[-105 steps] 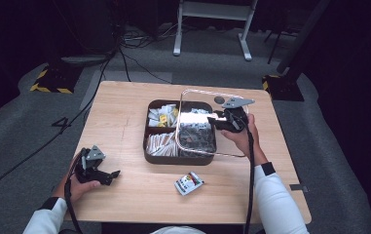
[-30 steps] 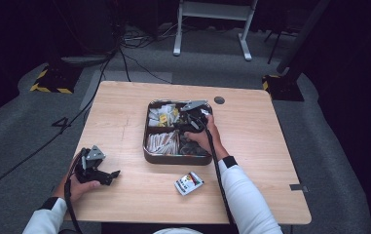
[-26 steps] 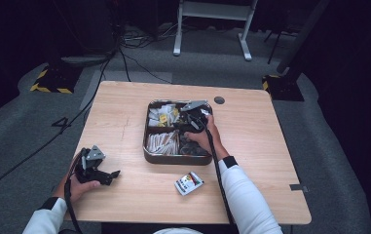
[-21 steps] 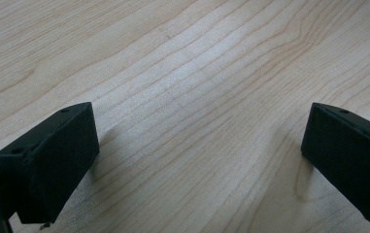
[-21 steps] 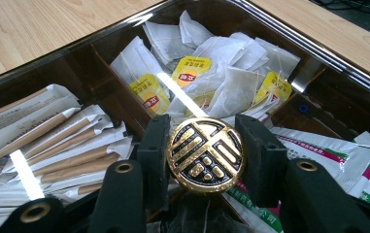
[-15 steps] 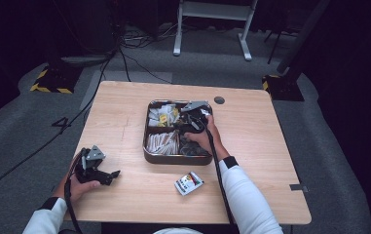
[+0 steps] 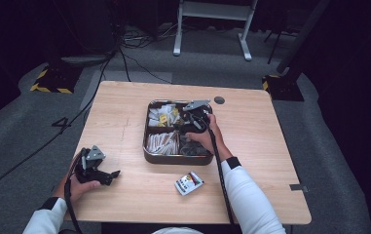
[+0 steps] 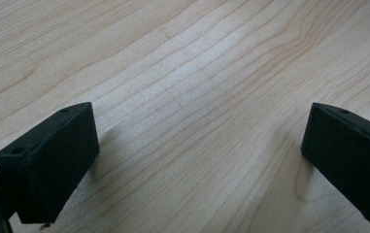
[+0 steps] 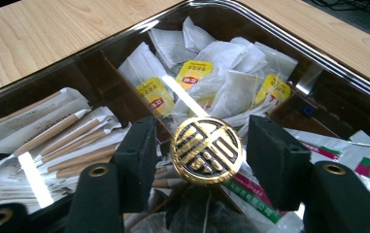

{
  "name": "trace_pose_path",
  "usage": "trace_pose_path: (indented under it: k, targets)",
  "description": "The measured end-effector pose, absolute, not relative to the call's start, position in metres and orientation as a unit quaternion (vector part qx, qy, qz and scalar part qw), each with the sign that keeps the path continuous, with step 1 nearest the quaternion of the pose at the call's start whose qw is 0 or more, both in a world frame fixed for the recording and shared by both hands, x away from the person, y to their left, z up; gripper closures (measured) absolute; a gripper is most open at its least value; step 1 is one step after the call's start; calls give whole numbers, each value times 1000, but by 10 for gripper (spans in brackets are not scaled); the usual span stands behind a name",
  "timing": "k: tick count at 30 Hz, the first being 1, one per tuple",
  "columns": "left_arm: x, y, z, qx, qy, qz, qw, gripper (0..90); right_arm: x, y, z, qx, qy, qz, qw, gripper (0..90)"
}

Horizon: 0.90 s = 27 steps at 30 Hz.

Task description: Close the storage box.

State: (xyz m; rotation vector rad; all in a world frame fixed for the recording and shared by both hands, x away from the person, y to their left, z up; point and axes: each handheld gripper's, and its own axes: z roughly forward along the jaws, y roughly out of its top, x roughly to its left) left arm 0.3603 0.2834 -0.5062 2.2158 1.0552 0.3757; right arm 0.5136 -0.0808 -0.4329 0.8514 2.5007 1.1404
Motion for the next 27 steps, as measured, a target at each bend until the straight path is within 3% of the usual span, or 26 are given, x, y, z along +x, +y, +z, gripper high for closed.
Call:
trace_pose_path:
  k: [11, 18, 27]
  targets:
    - [360, 283, -506, 844, 402, 143, 324, 4, 512, -98, -430, 282, 867, 392, 122, 249]
    - [360, 283, -506, 844, 402, 143, 323, 4, 506, -114, -429, 280, 865, 398, 121, 223]
    - [360, 283, -506, 844, 403, 143, 323, 4, 492, -130, -423, 263, 874, 377, 156, 219]
